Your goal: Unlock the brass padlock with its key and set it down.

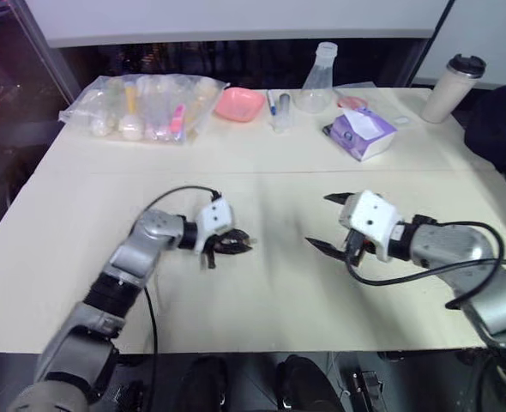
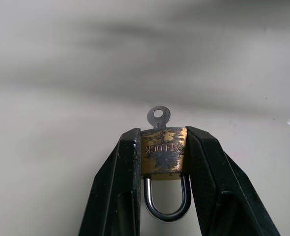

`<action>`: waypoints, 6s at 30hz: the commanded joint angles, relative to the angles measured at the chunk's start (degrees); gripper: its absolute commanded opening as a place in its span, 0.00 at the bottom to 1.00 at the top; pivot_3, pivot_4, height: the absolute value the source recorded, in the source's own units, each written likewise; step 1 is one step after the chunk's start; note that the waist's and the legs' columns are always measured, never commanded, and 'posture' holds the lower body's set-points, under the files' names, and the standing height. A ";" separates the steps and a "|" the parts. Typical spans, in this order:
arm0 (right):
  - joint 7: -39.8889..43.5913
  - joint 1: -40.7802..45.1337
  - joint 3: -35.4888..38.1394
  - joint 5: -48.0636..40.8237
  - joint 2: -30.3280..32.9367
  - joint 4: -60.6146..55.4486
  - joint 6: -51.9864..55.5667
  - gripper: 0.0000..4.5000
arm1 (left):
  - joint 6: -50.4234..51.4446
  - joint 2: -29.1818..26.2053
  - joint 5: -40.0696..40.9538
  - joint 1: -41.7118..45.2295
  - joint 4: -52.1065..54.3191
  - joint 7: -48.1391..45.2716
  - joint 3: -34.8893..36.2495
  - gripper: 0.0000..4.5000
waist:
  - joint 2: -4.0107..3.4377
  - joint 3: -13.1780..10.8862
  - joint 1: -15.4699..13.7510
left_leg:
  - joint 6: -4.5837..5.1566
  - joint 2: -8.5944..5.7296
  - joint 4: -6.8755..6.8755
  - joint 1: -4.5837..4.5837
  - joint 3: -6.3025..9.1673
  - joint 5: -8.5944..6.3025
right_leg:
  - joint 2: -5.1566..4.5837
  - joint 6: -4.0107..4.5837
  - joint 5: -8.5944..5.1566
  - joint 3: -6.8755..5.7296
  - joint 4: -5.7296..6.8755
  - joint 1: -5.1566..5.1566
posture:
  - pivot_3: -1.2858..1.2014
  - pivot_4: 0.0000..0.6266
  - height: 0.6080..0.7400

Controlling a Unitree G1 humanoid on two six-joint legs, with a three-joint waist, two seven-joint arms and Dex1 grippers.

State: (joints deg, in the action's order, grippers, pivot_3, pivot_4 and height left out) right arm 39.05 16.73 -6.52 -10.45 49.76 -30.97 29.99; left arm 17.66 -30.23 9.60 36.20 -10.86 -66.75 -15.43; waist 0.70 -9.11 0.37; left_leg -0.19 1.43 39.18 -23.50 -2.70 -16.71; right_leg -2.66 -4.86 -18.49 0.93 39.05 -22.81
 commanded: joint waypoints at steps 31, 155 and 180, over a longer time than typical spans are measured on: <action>-4.24 19.15 -12.45 33.23 -15.86 23.97 -40.87 0.71 | -13.98 3.02 -0.73 23.60 -22.75 -17.73 3.15 0.17 | 0.09 -0.08 0.42 | -0.26 -0.08 0.02 -0.12 -0.16 0.15 | 0.00 -0.03 -0.01 0.06 0.16 -0.25 | 0.52 0.24 0.81; -8.25 19.69 -10.57 38.33 -15.52 28.93 -54.15 0.00 | 5.16 0.36 11.82 17.06 -6.50 -9.54 12.13 0.00 | 0.09 -0.07 0.56 | -0.59 -0.05 0.08 -0.25 -0.14 0.35 | -0.02 -0.03 0.00 0.11 0.30 -0.42 | 0.52 0.24 0.81; -7.73 19.26 -10.74 38.08 -15.99 28.23 -53.29 0.00 | -5.30 -0.23 4.29 15.30 -16.74 -9.22 8.89 0.00 | 0.09 -0.07 0.49 | -0.59 -0.05 0.08 -0.25 -0.14 0.35 | -0.01 -0.04 0.00 0.10 0.30 -0.43 | 0.52 0.24 0.81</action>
State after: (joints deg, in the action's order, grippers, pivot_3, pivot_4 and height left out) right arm 31.43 35.02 -18.92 28.86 33.98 -0.76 -23.23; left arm 13.04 -29.46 13.52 50.30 -28.12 -75.97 -8.08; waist 0.79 -9.18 0.86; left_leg -0.78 1.37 39.26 -23.75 -2.84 -16.36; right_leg -2.67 -4.89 -18.49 1.03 39.35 -23.24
